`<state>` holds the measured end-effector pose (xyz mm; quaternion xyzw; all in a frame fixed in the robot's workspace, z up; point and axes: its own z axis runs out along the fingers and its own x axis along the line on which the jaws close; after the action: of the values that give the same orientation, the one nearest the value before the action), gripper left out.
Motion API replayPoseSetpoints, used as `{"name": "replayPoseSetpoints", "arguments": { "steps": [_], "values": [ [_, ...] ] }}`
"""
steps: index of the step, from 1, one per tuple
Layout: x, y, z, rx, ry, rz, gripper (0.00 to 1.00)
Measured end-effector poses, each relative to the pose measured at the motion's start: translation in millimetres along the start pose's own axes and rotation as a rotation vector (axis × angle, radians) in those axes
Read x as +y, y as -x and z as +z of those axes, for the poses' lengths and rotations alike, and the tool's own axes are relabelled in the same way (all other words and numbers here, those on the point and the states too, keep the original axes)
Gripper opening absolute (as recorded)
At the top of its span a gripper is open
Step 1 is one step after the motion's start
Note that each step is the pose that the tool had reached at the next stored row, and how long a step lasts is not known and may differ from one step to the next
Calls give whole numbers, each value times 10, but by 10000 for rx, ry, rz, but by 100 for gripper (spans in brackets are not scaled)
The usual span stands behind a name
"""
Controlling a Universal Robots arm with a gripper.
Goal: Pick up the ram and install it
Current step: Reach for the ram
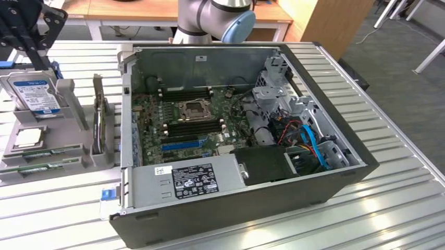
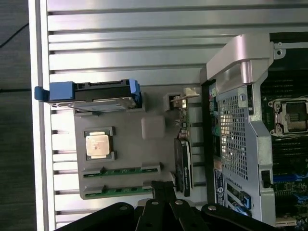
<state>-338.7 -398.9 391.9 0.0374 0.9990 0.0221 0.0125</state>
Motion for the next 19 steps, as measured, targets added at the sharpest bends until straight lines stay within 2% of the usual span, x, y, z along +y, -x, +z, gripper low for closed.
{"name": "replayPoseSetpoints", "arguments": {
  "steps": [19],
  "values": [
    [-25,-335,-5,0,0,0,10]
  ]
}}
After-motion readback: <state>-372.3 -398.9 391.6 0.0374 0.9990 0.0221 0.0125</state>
